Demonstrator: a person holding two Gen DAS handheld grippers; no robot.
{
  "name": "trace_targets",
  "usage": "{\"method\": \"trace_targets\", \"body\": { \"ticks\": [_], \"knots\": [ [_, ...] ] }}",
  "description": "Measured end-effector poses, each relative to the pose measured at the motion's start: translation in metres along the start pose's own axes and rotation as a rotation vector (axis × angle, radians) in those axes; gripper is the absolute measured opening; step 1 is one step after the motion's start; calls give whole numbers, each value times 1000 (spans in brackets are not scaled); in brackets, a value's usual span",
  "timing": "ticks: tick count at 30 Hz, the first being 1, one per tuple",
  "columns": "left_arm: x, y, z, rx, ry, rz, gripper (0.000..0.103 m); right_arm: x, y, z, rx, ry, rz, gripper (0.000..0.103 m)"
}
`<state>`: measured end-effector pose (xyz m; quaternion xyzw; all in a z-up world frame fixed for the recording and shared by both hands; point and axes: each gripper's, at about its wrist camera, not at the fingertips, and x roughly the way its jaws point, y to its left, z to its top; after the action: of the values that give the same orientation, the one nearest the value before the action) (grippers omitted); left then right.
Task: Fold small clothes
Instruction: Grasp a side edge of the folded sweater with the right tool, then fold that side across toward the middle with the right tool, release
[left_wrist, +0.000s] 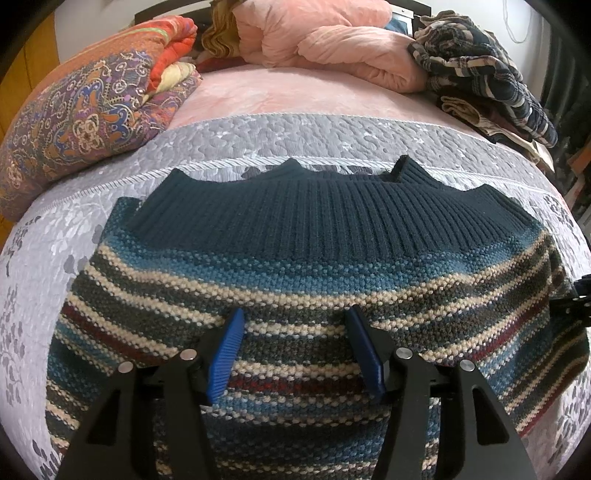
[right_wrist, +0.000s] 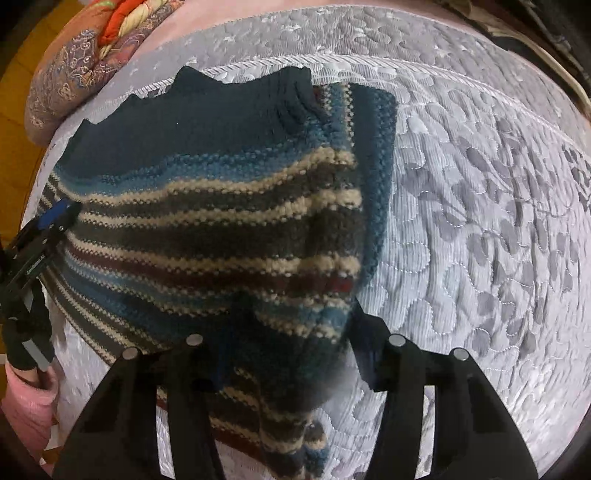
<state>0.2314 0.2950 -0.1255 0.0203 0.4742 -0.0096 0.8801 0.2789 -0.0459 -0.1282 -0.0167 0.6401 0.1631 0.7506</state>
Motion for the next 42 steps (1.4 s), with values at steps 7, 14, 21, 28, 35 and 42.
{"method": "trace_targets", "body": {
  "ticks": [7, 14, 21, 28, 35, 42],
  "knots": [
    [1, 5, 1, -20, 15, -27, 59, -12, -7, -9, 29, -55, 41, 26],
    [-20, 22, -1, -58, 58, -60, 58, -43, -9, -13, 99, -77, 96, 23],
    [-56, 56, -9, -95, 51, -49, 58, -81, 39, 2, 59, -102, 76, 21],
    [-82, 89, -15, -127, 43, -41, 58, -95, 120, 34, -54, -109, 23, 19],
    [-94, 119, -25, -174, 43, -32, 58, -78, 208, 61, -188, -76, -16, 13],
    [-95, 149, -38, -224, 58, -18, 58, -19, 253, 71, -213, 20, -60, 12]
  ]
}}
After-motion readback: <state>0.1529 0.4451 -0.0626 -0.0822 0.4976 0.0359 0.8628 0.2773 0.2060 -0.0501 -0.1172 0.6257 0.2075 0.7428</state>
